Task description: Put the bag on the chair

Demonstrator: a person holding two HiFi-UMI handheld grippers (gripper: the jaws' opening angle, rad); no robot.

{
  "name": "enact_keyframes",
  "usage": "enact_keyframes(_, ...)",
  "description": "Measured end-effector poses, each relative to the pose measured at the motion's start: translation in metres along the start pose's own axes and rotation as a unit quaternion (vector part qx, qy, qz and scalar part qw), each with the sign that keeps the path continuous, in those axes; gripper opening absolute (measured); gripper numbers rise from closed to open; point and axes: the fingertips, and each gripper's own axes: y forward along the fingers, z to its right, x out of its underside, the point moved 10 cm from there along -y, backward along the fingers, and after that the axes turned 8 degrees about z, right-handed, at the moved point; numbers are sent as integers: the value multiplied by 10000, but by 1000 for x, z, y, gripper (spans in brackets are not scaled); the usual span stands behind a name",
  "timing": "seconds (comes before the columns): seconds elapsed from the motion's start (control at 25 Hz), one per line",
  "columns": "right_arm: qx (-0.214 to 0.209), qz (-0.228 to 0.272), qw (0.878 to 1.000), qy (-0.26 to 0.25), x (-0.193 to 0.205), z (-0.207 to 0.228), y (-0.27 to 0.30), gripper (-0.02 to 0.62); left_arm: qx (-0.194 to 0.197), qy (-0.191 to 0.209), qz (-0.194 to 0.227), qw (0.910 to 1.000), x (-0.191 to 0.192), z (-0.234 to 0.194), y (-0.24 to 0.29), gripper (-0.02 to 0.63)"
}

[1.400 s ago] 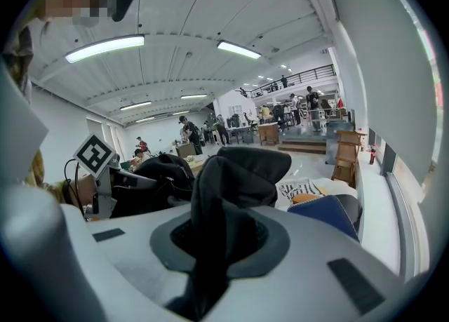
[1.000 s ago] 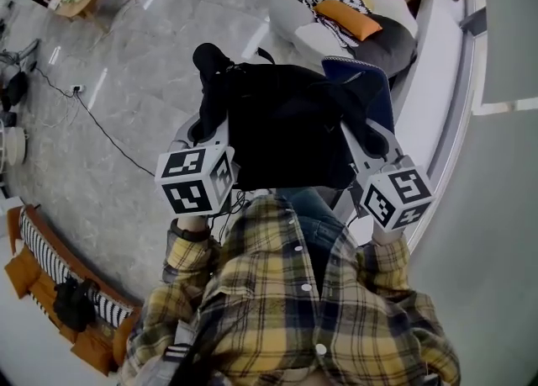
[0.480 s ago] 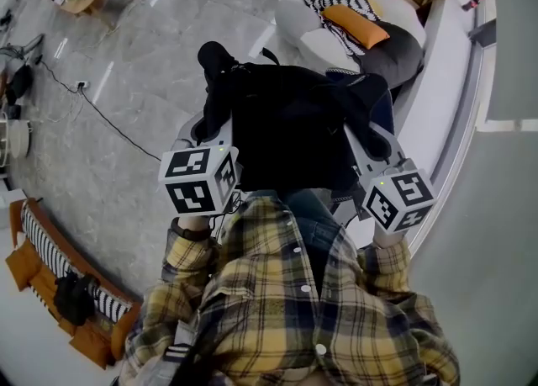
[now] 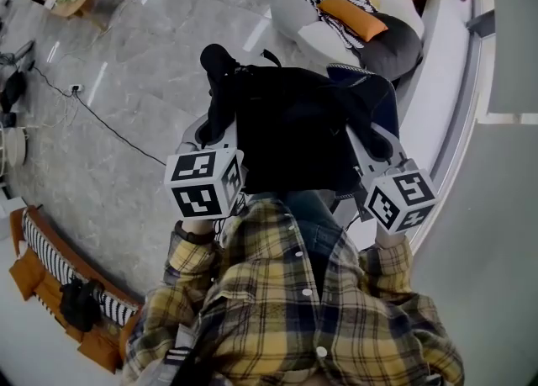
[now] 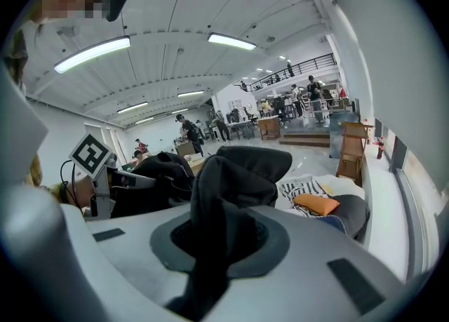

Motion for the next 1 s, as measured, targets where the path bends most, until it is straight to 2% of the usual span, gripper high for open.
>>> enact_keyframes(0.36,172,-483,9986,-91,26,16,22,61,29,34,-348,9994,28,1,29,38)
enact_keyframes(0.68,287,-899,9955,-78,80,35,48,61,-73,75,-778,9969,77,-2,64,38)
enact_keyframes(1.0,332,-1134,9930,-85,131,51,75,61,-224,86,-984,9949,120,-8,102,38)
